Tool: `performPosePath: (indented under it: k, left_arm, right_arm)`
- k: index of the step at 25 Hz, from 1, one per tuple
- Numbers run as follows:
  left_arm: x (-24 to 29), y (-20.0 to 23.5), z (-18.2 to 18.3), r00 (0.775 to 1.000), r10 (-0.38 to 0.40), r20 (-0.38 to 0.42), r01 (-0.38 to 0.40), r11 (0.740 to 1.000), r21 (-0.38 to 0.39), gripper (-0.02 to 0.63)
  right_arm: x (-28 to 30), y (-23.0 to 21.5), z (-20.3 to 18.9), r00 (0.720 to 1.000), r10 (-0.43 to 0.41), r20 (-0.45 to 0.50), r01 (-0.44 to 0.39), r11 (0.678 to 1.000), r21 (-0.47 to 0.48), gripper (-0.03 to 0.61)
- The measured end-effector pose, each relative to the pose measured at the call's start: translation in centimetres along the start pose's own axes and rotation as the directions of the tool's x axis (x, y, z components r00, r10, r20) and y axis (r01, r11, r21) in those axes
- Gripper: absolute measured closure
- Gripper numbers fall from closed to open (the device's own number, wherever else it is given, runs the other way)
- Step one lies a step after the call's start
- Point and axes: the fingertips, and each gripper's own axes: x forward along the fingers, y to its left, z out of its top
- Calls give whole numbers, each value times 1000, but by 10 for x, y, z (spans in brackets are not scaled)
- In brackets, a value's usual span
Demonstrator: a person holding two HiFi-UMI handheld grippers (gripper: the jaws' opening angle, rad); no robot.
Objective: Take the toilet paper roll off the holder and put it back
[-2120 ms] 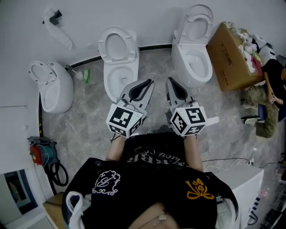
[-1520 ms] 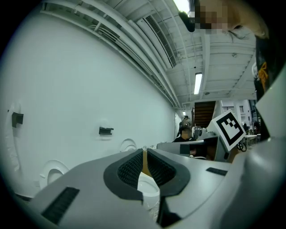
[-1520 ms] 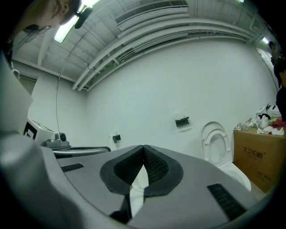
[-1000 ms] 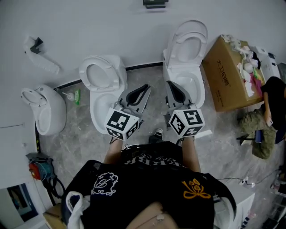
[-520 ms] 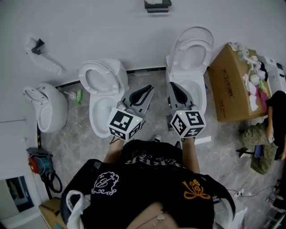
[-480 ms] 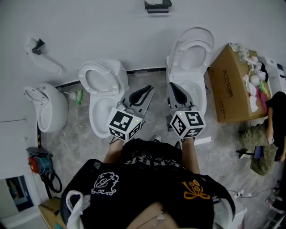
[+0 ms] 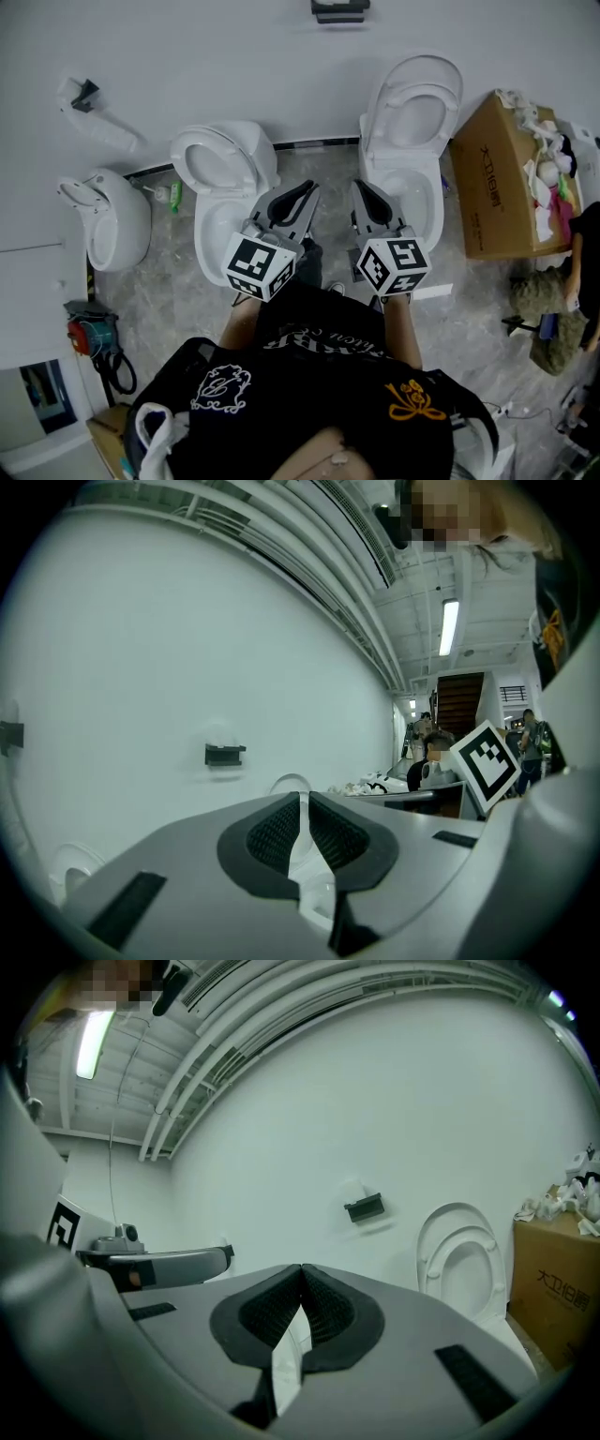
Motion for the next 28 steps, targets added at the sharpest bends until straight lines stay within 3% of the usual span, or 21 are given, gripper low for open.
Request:
performPosePath:
  k: [9,18,28]
  left_arm:
    - [51,44,-2,1000,-22,5,22,1000,-13,569]
    - [146,135,23,999,-42,11,42,999,20,569]
    - [227,233,47,996,-84,29,84,996,17,569]
  right_arm:
    - [47,-37,12,999,-44,1,44,999,-16,566]
    - [151,-91,55,996,-86,25,87,996,-22,566]
    - [270,-122,100,995,-93,41,94,994,-47,566]
